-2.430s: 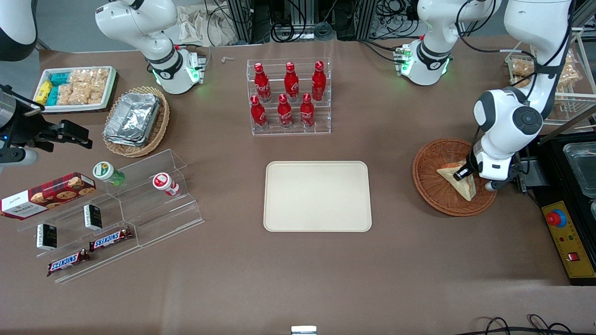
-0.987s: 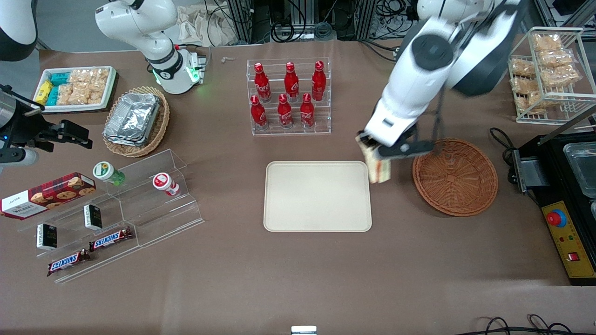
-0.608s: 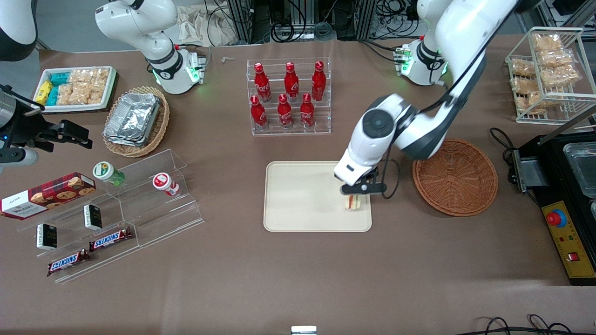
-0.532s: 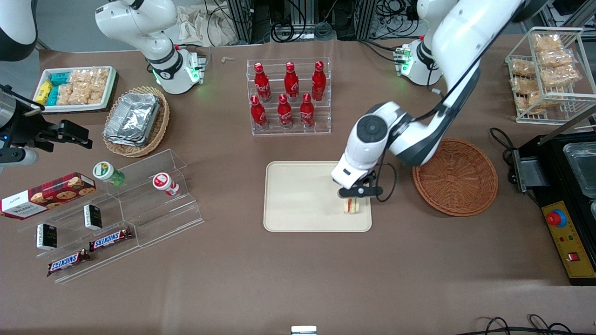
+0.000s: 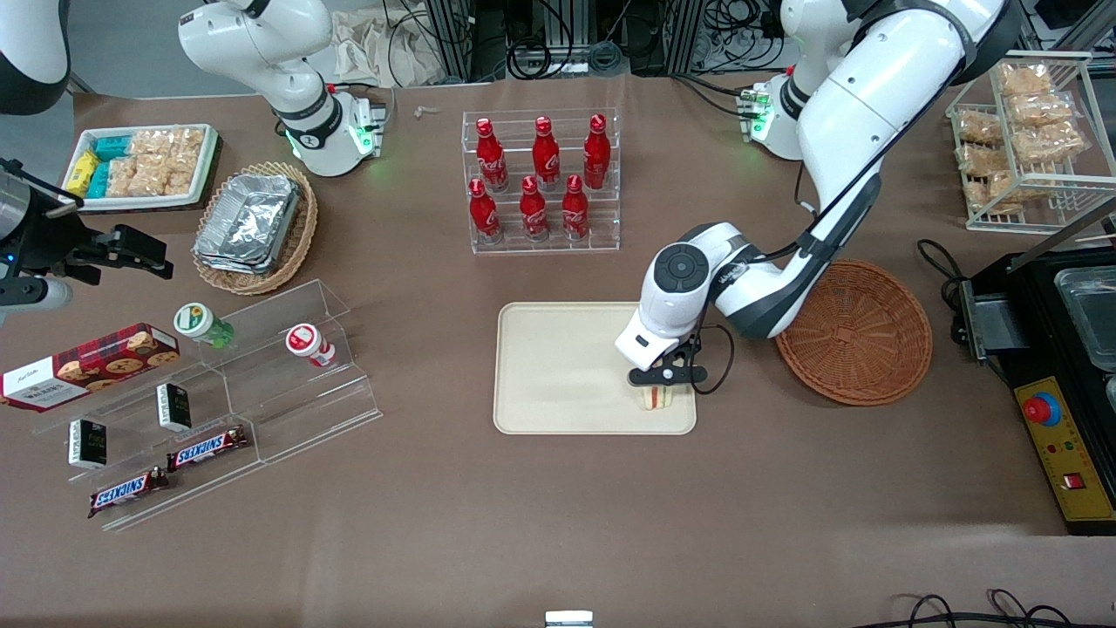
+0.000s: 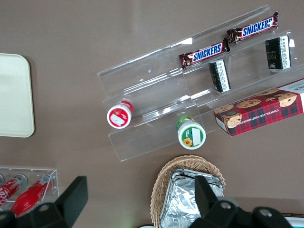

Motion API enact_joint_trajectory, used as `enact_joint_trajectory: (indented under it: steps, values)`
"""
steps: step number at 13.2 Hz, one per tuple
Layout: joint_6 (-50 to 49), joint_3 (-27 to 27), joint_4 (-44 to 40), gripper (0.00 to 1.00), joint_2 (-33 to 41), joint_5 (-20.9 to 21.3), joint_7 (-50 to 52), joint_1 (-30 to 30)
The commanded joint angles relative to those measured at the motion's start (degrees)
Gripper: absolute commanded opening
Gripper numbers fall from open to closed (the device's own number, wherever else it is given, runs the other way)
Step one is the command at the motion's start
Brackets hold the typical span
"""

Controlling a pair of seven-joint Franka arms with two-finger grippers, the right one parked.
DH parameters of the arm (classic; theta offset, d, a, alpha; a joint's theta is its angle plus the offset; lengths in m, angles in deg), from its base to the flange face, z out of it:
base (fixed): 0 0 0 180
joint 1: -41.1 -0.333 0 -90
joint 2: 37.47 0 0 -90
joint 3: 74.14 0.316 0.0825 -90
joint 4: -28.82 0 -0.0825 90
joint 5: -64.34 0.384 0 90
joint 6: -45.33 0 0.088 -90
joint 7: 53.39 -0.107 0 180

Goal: Place sandwich from basket to tray

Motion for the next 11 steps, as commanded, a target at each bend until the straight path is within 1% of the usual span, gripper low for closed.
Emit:
enact_joint_trajectory:
  steps: [1,3,4,5,6,7,8,9,10,11]
  values:
    - [-0.80,0.01,-3.52,1.00,0.75,1.17,2.67,0.24]
    - [-4.47,-0.17,-5.02,1.00,5.47,0.73,2.06,-0.11]
    - [-9.28,-0.34,-6.77,1.00,7.94,-0.84,1.97,-0.11]
    - [-14.63,-0.26,-10.10,1.00,9.79,-4.68,1.88,-0.11]
    - [-20.17,-0.17,-13.96,1.00,10.59,-7.07,1.01,-0.11]
    - [-25.88,-0.17,-17.83,1.00,10.95,-7.79,-2.39,-0.72]
    - [-28.81,-0.34,-19.43,1.00,11.65,-9.80,-6.25,-2.90]
    - [-29.19,0.09,-19.62,1.00,13.74,-13.30,-10.99,-3.97]
    - [-29.54,1.49,-19.45,1.00,15.77,-15.94,-15.56,-4.76]
    - [-29.63,4.46,-19.01,1.00,17.79,-17.62,-19.61,-4.77]
